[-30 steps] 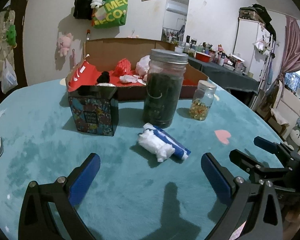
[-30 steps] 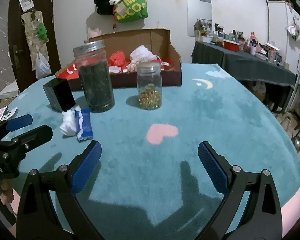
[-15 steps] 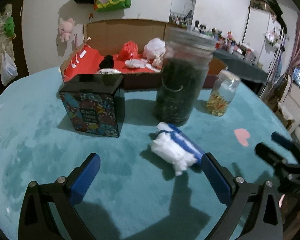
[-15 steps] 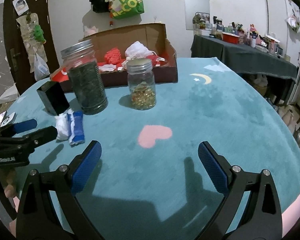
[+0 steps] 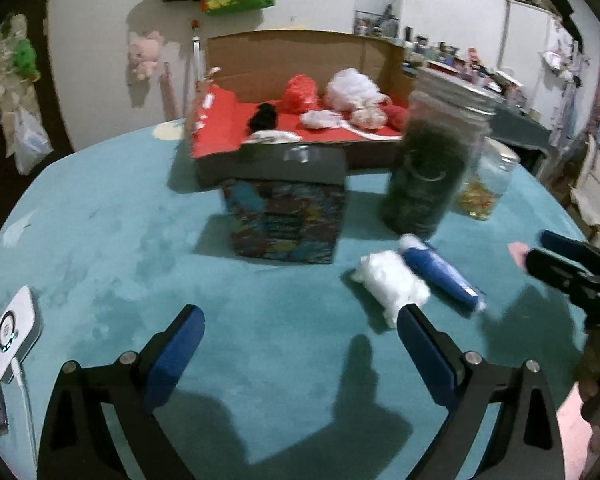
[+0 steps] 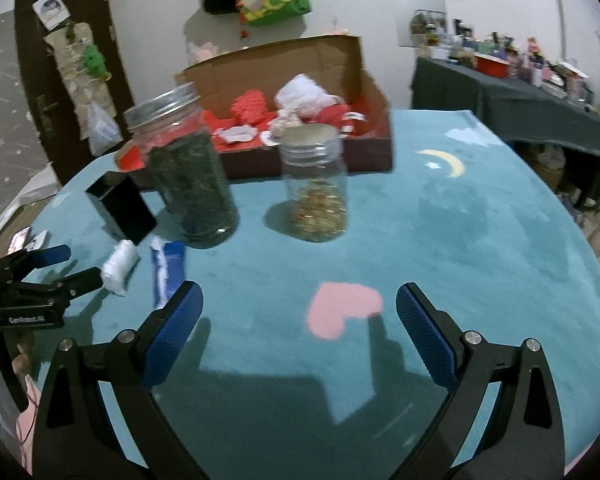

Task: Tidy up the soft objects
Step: 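Grasp the white fluffy plush with the left tool while the right tool grasps the blue-and-white packet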

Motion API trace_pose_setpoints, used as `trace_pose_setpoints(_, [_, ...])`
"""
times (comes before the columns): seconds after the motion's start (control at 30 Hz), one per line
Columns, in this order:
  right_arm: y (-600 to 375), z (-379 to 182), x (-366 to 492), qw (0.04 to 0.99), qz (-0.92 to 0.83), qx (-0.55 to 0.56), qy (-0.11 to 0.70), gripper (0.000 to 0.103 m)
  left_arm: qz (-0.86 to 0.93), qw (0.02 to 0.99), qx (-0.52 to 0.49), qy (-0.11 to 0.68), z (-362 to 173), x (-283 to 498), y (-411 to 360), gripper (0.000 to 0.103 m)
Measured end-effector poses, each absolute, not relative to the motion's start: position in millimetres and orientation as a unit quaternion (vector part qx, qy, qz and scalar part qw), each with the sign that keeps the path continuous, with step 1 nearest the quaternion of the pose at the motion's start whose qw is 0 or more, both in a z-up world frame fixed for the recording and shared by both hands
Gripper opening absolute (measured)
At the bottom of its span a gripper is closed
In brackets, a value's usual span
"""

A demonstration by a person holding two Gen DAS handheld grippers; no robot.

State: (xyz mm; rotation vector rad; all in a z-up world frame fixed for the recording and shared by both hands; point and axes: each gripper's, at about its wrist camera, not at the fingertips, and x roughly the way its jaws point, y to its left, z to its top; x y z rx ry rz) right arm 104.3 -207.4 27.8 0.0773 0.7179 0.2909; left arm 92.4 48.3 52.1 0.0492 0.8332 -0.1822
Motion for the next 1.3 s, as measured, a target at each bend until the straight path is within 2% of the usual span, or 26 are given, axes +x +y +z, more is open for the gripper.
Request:
trace_pose_setpoints(0.17, [-196.4, 26.9, 121.5, 0.898, 0.219, 0.052, 0.378, 0.099, -0.124, 0.903, 0.023, 0.412, 51.7, 101.6, 32.3, 0.09])
trace_pose_setpoints(0.47, [-174.8, 20.7, 137.2, 0.867, 0.282, 0.004, 0.41, 0.099, -0.165, 0.886, 0.011, 0.434, 43.9, 122.2, 18.7, 0.078])
trace_pose_setpoints(0.57, [-159.6, 17.3, 139.6, 0.86, 0.298, -0.022, 0.414, 0.098, -0.178, 0.88, 0.003, 0.441, 39.7, 127.4, 16.7, 0.067])
trace_pose_setpoints(0.63, [-151.8, 16.5, 140.5, 0.857, 0.306, -0.035, 0.413, 0.096, -0.185, 0.879, 0.001, 0.439, 38.2, 127.9, 15.4, 0.053])
trace_pose_setpoints(0.67, [-146.1, 15.4, 141.0, 0.856, 0.307, -0.047, 0.412, 0.088, -0.193, 0.878, 0.005, 0.437, 37.9, 127.5, 13.6, 0.048])
trace_pose_setpoints(0.7, [-142.8, 14.2, 142.2, 0.856, 0.306, -0.054, 0.413, 0.074, -0.201, 0.877, 0.006, 0.436, 37.5, 126.9, 12.6, 0.035])
trace_pose_setpoints(0.73, [-136.6, 11.6, 143.4, 0.855, 0.304, -0.067, 0.416, 0.066, -0.212, 0.875, 0.002, 0.436, 37.3, 126.1, 12.0, 0.022])
trace_pose_setpoints(0.8, [-127.9, 11.1, 140.9, 0.855, 0.308, -0.091, 0.409, 0.051, -0.225, 0.872, 0.0, 0.435, 37.9, 123.8, 8.8, 0.019])
trace_pose_setpoints(0.83, [-126.5, 11.5, 139.1, 0.851, 0.318, -0.092, 0.407, 0.041, -0.225, 0.873, 0.006, 0.432, 38.8, 121.9, 6.8, 0.017])
trace_pose_setpoints(0.87, [-125.5, 11.5, 137.5, 0.848, 0.327, -0.089, 0.408, 0.026, -0.226, 0.875, 0.009, 0.428, 40.3, 119.5, 5.4, 0.017])
trace_pose_setpoints(1.0, [-135.4, 16.1, 132.3, 0.857, 0.313, -0.054, 0.405, 0.021, -0.243, 0.875, 0.001, 0.418, 49.0, 110.5, 2.2, 0.016])
trace_pose_setpoints(1.3, [-161.5, 37.4, 113.1, 0.887, 0.268, -0.012, 0.376, 0.02, -0.253, 0.878, 0.004, 0.406, 58.3, 111.2, -5.9, 0.016])
